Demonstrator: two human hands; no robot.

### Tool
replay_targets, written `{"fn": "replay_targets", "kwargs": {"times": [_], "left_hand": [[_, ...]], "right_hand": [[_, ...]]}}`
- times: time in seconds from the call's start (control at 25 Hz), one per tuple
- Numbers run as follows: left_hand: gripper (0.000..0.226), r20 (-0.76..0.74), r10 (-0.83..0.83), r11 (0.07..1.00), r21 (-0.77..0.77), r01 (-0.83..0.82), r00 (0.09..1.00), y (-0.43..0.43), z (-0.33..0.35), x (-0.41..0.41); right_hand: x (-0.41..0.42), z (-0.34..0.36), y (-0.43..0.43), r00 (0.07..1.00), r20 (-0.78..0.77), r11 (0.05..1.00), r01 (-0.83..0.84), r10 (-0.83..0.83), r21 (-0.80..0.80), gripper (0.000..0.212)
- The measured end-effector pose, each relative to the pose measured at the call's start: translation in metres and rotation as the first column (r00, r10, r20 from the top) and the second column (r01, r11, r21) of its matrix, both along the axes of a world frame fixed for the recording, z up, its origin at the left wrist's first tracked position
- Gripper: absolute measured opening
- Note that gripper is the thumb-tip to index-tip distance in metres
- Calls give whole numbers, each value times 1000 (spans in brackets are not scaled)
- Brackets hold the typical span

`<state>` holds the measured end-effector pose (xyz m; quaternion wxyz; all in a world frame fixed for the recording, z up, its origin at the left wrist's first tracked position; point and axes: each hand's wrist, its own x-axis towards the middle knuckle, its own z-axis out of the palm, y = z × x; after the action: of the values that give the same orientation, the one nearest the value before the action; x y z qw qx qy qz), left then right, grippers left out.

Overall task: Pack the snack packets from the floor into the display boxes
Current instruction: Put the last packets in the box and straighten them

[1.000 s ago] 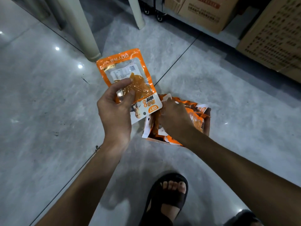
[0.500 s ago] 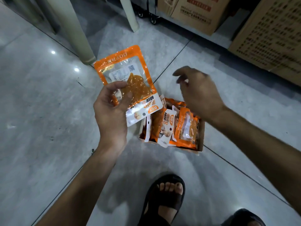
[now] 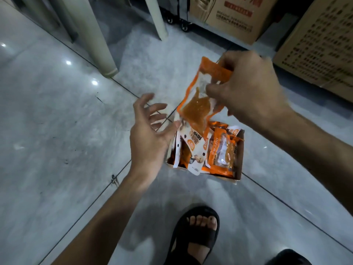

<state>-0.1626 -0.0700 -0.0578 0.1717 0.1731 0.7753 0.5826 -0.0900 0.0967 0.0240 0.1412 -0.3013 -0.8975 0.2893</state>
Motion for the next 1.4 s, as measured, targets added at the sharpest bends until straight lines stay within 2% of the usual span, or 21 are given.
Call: {"fn": "replay_targets", "kwargs": {"times": [0.04,0.12,0.2,0.32,0.4,0.44,0.52,0.6,0.64,0.8,0.92,1.04,1.12,1.2,1.28,1.4], "left_hand": [[58,-20,-6,990,-138,3,1000,-1,-4,-2],[57,49,-87,933,-347,98,995,-4,-11,-2],[65,184,-146,878,-428,213,972,-4,-15,-2],[58,217,-209,823,-488,291,954,-5,-20,-3],[47,184,-221,810,-513,285,958,-6,-23,-4],[41,168,-227,804,-524,282,959,-6,-23,-4],[34,139,-254,794,-536,289,957,-5,-22,-2],[33,128,-273,790,-536,298,954,-5,-24,-2],[34,124,-275,794,-529,298,953,-5,-24,-2],[31,137,-259,811,-507,293,956,-6,-26,-4],[34,123,-277,803,-515,299,953,-3,-25,-2],[36,131,-287,801,-511,313,949,-4,-23,-1],[40,154,-287,805,-497,325,946,-6,-24,-1],[49,177,-297,802,-488,345,938,-8,-25,0],[65,180,-317,791,-492,364,931,-8,-24,4],[88,193,-342,756,-525,391,920,-7,-18,10]], "right_hand": [[3,-2,-6,999,-1,999,54,-54,-3,11],[9,-13,-21,997,24,997,79,-79,-4,10],[13,-26,-38,997,35,996,70,-68,-48,8],[15,-49,-57,987,97,976,146,-131,-164,4],[12,-65,-76,977,144,956,189,-159,-224,3],[11,-76,-85,977,143,946,189,-155,-265,10],[6,-94,-96,983,160,940,136,-89,-314,38],[4,-106,-96,975,216,943,120,-53,-310,53],[6,-107,-90,968,243,948,128,-57,-290,53],[14,-108,-76,960,277,989,80,-42,-128,26],[8,-115,-76,924,383,989,54,3,-136,24],[10,-113,-86,936,339,978,-26,96,-206,20],[18,-107,-84,954,290,996,-64,79,-61,22],[33,-97,-68,967,249,996,46,-62,73,24],[44,-91,-55,929,335,987,133,-156,91,36],[44,-94,-55,893,436,994,97,-110,53,31]]}}
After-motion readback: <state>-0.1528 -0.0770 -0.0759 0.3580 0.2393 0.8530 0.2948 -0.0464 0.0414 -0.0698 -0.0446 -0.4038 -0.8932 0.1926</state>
